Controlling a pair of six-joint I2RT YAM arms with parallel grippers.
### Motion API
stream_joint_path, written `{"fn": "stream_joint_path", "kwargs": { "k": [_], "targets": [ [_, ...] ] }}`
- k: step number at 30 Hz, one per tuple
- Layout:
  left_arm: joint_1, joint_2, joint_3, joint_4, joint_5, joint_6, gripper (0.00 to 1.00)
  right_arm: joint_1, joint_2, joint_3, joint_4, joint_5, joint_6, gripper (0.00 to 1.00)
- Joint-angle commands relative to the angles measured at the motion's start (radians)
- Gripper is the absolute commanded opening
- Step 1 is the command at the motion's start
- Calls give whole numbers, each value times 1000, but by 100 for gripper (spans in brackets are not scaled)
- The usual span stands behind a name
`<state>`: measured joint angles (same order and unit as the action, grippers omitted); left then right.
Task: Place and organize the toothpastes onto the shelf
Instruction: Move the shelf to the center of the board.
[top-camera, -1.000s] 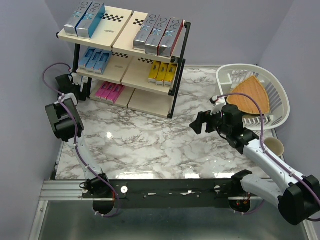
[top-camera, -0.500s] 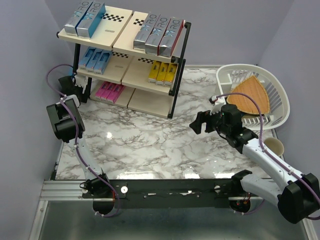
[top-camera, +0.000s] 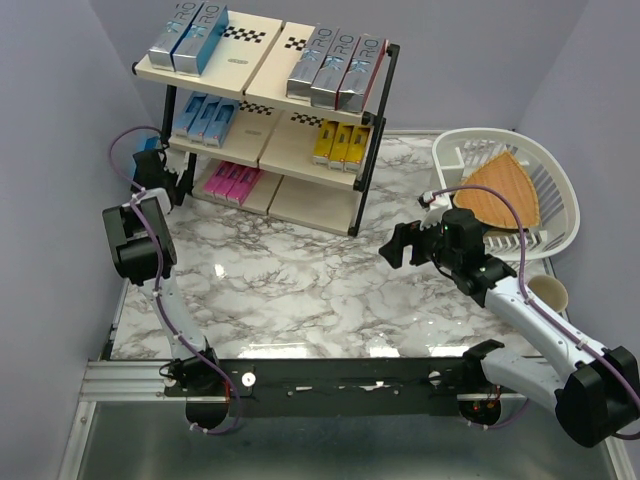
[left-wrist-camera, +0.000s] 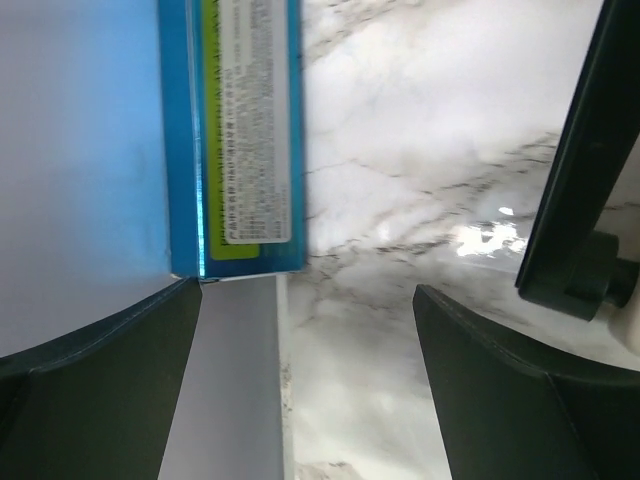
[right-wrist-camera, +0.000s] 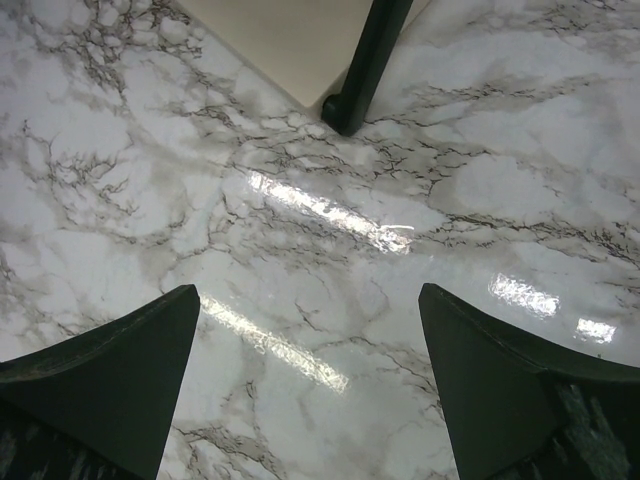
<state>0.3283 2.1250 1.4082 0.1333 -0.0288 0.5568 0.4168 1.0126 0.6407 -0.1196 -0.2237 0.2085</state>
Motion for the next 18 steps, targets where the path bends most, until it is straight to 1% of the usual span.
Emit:
{"fn": "stream_joint_path", "kwargs": {
  "k": [1,10,12,16,18],
  "targets": [
    [-104,-97,-43,49,46,135,99,-6,-17,10,44,17,-17,99],
    [-159,-183,-116,45,59,156,99,-6,-51,-4,55,23,-23,100],
    [-172,-195,-142,45,44,166,99,-6,-55,-7,57,21,-23,99],
    [-170,-221,-187,54,-17,115,99,-6,-60,10,32,21,-23,100],
    [-158,-249,-225,58,-37,69,99,-6,-51,42,-8,23,-23,100]
  ]
}}
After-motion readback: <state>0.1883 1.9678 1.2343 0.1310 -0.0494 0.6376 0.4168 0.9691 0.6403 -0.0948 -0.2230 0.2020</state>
